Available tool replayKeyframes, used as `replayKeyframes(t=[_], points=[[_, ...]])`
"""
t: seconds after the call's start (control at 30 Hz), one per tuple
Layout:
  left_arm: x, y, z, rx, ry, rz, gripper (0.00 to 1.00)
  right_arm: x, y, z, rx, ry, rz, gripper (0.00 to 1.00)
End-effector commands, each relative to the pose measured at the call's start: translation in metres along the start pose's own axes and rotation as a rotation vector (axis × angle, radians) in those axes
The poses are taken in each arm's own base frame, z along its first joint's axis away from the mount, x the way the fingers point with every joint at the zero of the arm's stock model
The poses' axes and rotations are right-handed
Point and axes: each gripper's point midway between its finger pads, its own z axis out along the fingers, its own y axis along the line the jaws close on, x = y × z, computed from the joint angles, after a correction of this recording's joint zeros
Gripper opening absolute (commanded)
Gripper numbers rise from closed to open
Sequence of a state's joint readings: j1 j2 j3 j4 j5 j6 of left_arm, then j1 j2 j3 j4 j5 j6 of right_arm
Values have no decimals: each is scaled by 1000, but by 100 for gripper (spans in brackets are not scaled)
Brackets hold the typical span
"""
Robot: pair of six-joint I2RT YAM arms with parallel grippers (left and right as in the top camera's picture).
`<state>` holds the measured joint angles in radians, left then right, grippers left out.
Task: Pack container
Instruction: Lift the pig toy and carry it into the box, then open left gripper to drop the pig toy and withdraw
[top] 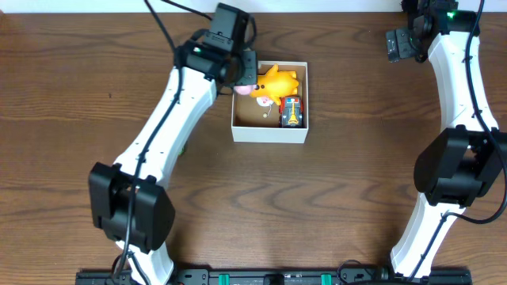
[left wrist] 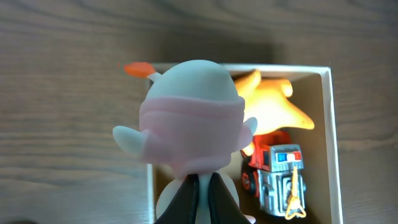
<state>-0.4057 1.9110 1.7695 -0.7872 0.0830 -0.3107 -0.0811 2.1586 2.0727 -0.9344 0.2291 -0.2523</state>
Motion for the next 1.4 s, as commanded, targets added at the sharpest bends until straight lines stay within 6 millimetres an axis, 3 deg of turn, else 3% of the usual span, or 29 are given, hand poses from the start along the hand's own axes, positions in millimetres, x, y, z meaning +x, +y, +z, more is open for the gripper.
replayKeyframes(t=[0.0,0.37,0.6,0.63,0.67,0.8,1.0,1.13,1.23,1.37], points=[[12,-5,14,-5,46,-17,6,-2,-4,-8,10,-13,20,99],[46,8,45,-64,188,-10,6,-2,-4,-8,10,-13,20,99],[51,16,51,-105,208,-7,7,-2,-4,-8,10,-13,20,99],[53,17,50,-108,214,-7,14,-2,-4,-8,10,-13,20,99],[54,18,50,-111,222,-7,31,-2,-4,-8,10,-13,20,99],[61,20,48,-122,248,-8,56,-2,-4,-8,10,-13,20,99],[53,23,43,-117,227,-11,58,-2,-4,-8,10,-13,20,99],[24,31,19,-103,143,-46,58,-2,-4,-8,10,-13,20,99],[-2,49,-18,-120,54,-89,58,-2,-4,-8,10,-13,19,99],[-1,94,-72,-232,24,-151,59,-2,-4,-8,10,-13,20,99]])
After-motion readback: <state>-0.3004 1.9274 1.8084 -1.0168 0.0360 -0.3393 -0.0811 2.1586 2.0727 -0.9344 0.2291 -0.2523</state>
